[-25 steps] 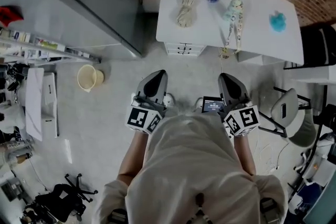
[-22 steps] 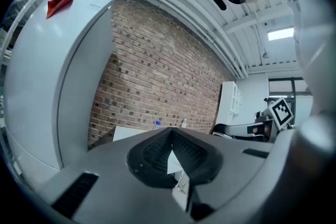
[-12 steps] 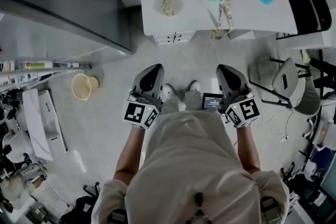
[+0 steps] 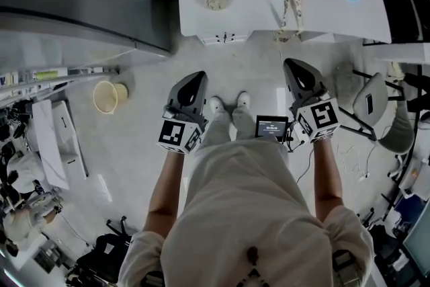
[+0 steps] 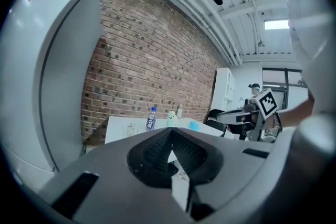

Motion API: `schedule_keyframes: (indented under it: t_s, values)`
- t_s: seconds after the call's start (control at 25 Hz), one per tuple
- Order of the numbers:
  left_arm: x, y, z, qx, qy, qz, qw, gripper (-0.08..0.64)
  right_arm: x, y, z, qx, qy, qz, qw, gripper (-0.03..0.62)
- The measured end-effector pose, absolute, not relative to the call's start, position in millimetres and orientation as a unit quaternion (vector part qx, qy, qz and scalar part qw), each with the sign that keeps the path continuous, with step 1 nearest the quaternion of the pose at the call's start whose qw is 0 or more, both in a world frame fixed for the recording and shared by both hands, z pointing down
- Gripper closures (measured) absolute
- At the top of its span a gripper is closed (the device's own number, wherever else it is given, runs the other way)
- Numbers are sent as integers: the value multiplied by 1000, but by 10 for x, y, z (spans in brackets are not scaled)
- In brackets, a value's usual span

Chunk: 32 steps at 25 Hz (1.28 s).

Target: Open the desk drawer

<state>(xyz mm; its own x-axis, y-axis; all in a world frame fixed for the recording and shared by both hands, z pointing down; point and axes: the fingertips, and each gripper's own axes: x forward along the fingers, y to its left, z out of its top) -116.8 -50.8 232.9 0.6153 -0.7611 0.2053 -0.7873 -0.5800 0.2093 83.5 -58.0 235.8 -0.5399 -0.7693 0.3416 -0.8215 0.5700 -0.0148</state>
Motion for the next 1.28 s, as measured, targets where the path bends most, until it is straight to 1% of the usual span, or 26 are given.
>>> schedule_keyframes:
  t_s: [0.24,0.4,0.48,0.8,1.0,1.28]
  values:
    - [-980,-653,2418,886,-440,79,124,554,821,-863,2576,429,-886,79,159,566]
    - [-908,-738,2647,887,-433,110,116,554,731,-1016,2809,409,-894,78,165,566]
    - [-879,-804,2821,885,-435,122,114,554,694,-1078,2983,399,-896,76,180,566]
    - [-704,-1173,3782,893,-402,166,119,554,481,-1182,3989,365,-892,105,246,566]
    - [-787,-1351,4454,888,-402,188,122,554,339,-1161,4707,365,-878,141,276,566]
    - [-856,-1518,5520,890,-370,235,123,554,165,-1276,5695,366,-866,145,308,566]
